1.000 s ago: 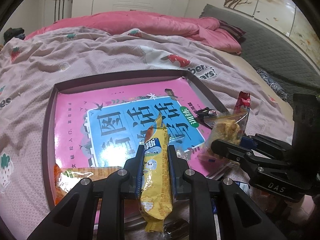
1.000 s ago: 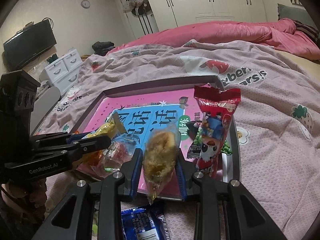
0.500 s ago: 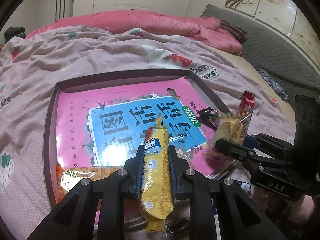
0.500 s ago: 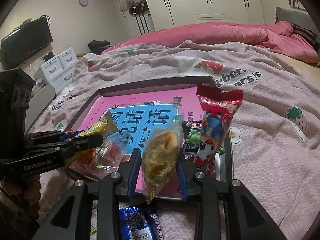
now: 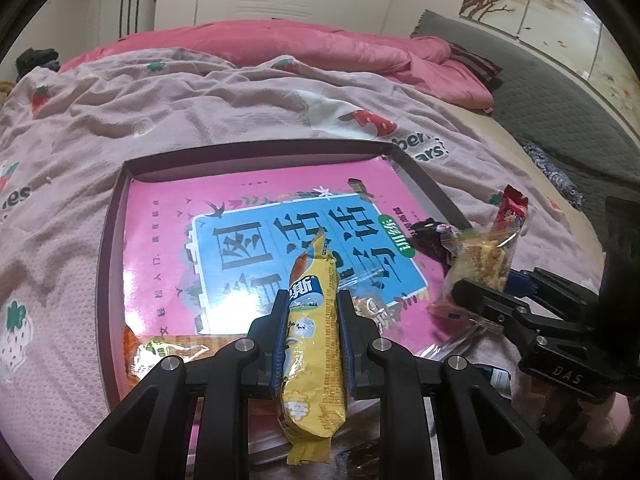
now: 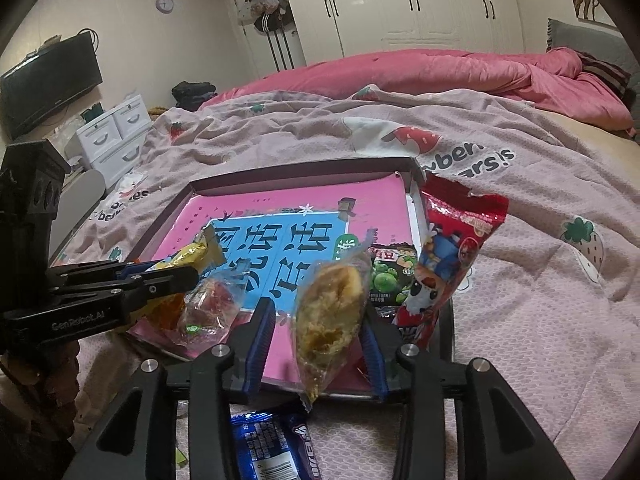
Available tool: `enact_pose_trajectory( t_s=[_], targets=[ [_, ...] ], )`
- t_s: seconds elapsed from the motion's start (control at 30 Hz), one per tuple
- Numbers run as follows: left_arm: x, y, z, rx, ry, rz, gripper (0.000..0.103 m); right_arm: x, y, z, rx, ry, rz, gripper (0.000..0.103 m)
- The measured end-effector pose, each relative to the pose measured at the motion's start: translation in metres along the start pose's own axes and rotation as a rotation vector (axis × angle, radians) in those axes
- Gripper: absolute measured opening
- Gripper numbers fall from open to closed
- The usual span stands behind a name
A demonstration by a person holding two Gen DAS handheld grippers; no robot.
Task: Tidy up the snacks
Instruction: 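Lower the yellow pack into the tray with the left tool while the right tool lowers the cracker bag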
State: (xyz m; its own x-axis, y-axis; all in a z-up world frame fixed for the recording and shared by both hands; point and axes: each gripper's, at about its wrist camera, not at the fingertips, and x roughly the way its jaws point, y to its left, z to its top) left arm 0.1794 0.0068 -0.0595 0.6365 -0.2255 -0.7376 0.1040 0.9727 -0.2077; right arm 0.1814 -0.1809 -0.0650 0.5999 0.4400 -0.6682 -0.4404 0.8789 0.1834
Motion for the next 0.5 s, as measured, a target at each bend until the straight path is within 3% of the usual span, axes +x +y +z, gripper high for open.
enact_pose_trajectory(
  t_s=[0.33, 0.5],
  targets=[
    [0.0022, 0.0047, 0.0010, -0.024, 0.008, 0.000, 0.025, -0.0044, -0.0003, 0.0020, -0.001, -0.021, -0.004, 0.045],
    [0.0020, 0.0068, 0.0015, -0.035, 0.008, -0.009, 0.033, -0.0061, -0.0005, 0.0020, -0.001, -0.023, -0.001, 0.046]
  ],
)
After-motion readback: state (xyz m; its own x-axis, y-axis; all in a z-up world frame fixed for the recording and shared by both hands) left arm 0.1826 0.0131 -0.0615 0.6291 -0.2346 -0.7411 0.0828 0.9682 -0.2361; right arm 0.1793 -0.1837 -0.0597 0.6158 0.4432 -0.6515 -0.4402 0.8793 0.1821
